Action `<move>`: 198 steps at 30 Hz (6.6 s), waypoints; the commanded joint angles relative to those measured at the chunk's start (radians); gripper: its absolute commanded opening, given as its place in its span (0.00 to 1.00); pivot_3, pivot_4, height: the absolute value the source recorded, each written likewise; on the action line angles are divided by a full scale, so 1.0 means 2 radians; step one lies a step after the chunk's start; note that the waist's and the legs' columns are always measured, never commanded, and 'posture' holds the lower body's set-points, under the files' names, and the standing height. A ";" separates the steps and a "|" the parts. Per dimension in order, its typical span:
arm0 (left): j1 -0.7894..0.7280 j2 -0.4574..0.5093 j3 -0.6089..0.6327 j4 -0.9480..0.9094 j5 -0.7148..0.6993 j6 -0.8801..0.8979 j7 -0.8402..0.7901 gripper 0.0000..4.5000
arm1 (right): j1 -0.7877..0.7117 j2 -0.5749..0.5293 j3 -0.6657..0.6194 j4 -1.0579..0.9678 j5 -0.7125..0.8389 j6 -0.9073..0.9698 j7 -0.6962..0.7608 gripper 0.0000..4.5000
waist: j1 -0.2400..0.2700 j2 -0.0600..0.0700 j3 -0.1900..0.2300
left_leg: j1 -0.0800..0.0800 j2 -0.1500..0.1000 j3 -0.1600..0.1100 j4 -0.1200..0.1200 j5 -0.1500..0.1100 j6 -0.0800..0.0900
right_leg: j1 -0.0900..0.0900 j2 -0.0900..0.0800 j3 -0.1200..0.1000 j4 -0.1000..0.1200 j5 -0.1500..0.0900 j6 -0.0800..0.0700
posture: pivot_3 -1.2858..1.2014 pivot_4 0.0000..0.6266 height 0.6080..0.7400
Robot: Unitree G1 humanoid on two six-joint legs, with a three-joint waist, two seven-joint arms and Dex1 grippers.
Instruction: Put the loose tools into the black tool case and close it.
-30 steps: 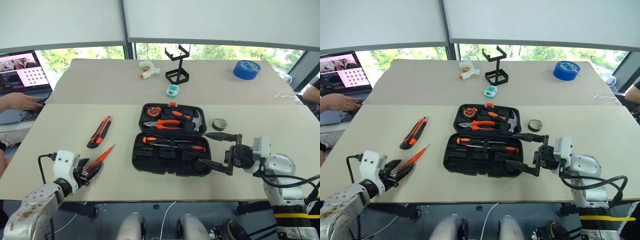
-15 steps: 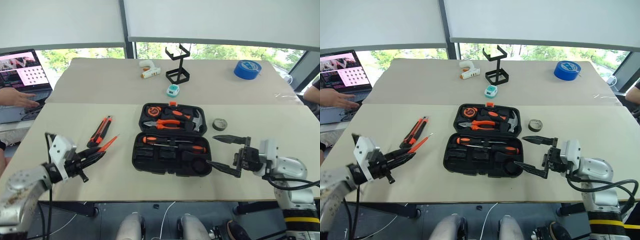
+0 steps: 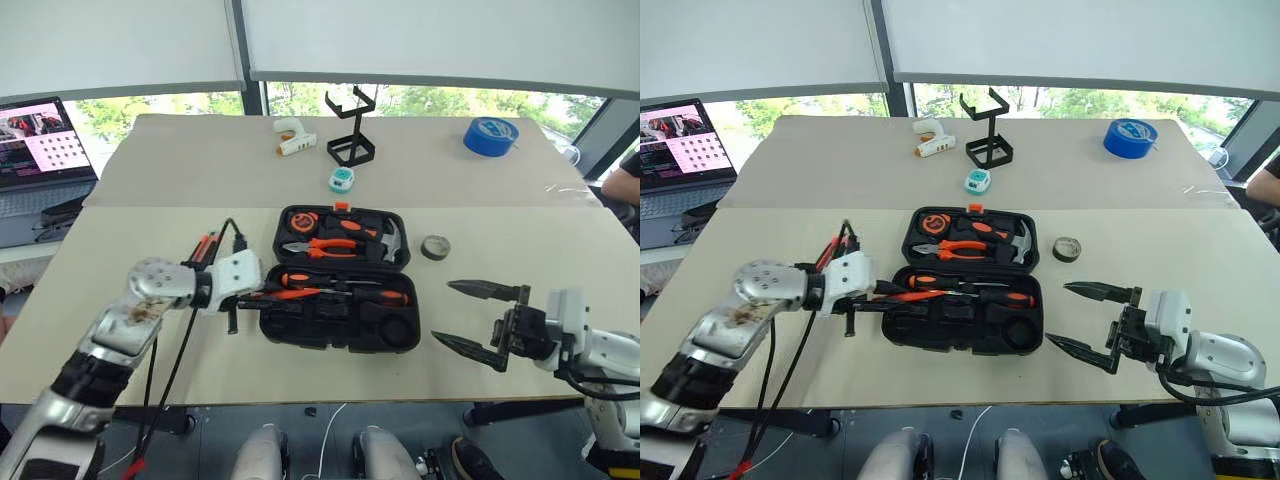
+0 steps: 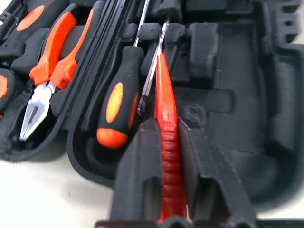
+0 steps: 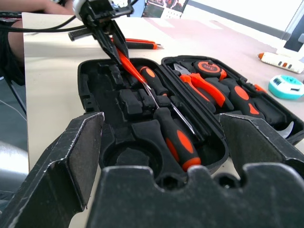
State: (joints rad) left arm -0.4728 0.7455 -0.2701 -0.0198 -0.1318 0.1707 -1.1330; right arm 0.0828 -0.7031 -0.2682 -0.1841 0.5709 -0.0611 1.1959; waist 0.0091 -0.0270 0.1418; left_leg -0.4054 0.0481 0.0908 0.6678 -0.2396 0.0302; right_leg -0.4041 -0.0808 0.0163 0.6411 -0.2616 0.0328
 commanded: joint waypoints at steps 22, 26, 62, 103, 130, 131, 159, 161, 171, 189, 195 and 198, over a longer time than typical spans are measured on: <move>0.018 -0.037 0.035 0.029 0.015 -0.145 0.003 0.10 | 0.022 0.004 -0.008 -0.037 -0.002 -0.004 -0.028 1.00 | 0.005 0.000 0.000 | -0.002 0.001 -0.002 0.004 -0.001 0.001 | 0.001 0.000 -0.001 0.001 0.000 0.000 | 0.52 0.24 1.00; 0.016 -0.045 0.041 0.042 0.016 -0.164 0.011 0.10 | 0.022 0.004 -0.007 -0.037 -0.001 -0.004 -0.028 1.00 | 0.004 0.000 0.000 | -0.001 0.001 -0.002 0.004 -0.001 0.001 | 0.001 0.000 0.000 0.001 0.000 0.000 | 0.52 0.24 1.00; 0.002 -0.062 -0.041 -0.019 0.083 -0.033 0.009 0.10 | 0.016 0.007 0.007 -0.044 -0.003 -0.003 -0.036 1.00 | 0.002 0.000 0.000 | -0.001 0.001 -0.002 0.005 -0.001 0.001 | 0.001 0.001 0.000 0.002 0.000 0.000 | 0.52 0.24 1.00; 0.036 -0.114 -0.007 0.010 -0.004 0.033 0.039 0.01 | 0.005 0.022 0.022 -0.033 -0.013 -0.008 -0.050 1.00 | 0.002 0.000 0.000 | -0.001 0.001 -0.003 0.005 -0.001 0.001 | 0.001 0.001 0.000 0.002 0.000 0.000 | 0.52 0.24 1.00; 0.089 -0.050 0.113 -0.111 -0.095 0.132 0.054 0.01 | 0.003 0.005 -0.002 -0.023 0.000 0.002 -0.030 1.00 | -0.005 0.002 -0.001 | 0.001 0.001 -0.003 0.004 -0.001 0.001 | 0.001 0.002 0.002 0.003 0.000 0.000 | 0.52 0.24 1.00; 0.104 -0.047 0.140 -0.124 -0.110 0.133 0.056 0.06 | 0.007 0.000 -0.008 -0.020 0.002 0.002 -0.025 1.00 | -0.005 0.002 0.000 | 0.000 0.001 -0.003 0.004 -0.001 0.001 | 0.001 0.001 0.001 0.003 0.000 0.000 | 0.52 0.24 1.00; 0.308 -0.108 0.406 -0.202 -0.215 0.223 0.354 1.00 | -0.021 0.109 0.035 -0.059 0.042 -0.006 -0.056 1.00 | 0.003 -0.002 0.000 | 0.001 0.001 -0.003 0.004 -0.001 0.000 | 0.001 -0.004 -0.001 0.003 0.000 0.000 | 0.52 0.24 1.00; 0.250 -0.102 0.365 -0.170 -0.184 0.250 0.386 1.00 | -0.026 0.117 0.040 -0.057 0.034 -0.010 -0.066 1.00 | 0.001 -0.002 -0.001 | 0.001 0.001 -0.003 0.004 -0.001 0.000 | 0.001 -0.004 -0.001 0.003 0.000 0.000 | 0.52 0.24 1.00; 0.056 -0.059 0.216 0.064 -0.077 0.235 0.357 1.00 | -0.022 0.119 0.037 -0.041 0.011 -0.036 -0.068 1.00 | -0.004 -0.002 0.000 | 0.000 0.000 -0.003 0.004 -0.001 0.000 | 0.001 -0.001 0.000 0.003 0.000 0.000 | 0.52 0.24 1.00; 0.124 0.010 0.211 -0.056 -0.148 0.034 0.047 0.40 | 0.036 0.072 0.008 -0.056 0.029 -0.037 -0.042 1.00 | -0.004 -0.002 0.000 | 0.000 0.001 -0.002 0.003 -0.001 0.000 | 0.000 -0.003 0.000 0.002 0.000 0.000 | 0.52 0.24 1.00; 0.141 0.046 0.066 -0.206 -0.105 0.066 -0.025 0.40 | 0.068 0.003 -0.042 -0.029 0.042 -0.027 0.015 1.00 | 0.003 -0.002 0.000 | 0.000 0.000 -0.002 0.004 -0.001 0.001 | 0.001 -0.004 -0.001 0.001 0.000 0.000 | 0.52 0.24 1.00; 0.109 0.021 0.003 -0.236 -0.077 0.127 0.014 0.40 | 0.091 -0.029 -0.077 -0.018 0.057 -0.012 0.040 1.00 | 0.005 -0.001 0.001 | 0.000 -0.001 -0.001 0.004 -0.001 0.001 | 0.002 -0.004 0.000 0.000 0.000 0.000 | 0.52 0.24 1.00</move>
State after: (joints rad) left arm -0.2118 0.8097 -0.2123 -0.4395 -0.3240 0.3591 -1.1528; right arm 0.2445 -0.7334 -0.3522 -0.2156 0.6427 -0.1041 1.2391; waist 0.0185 -0.0290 0.1430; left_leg -0.4059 0.0458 0.0882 0.6764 -0.2426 0.0326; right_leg -0.4005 -0.0884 0.0165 0.6418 -0.2609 0.0339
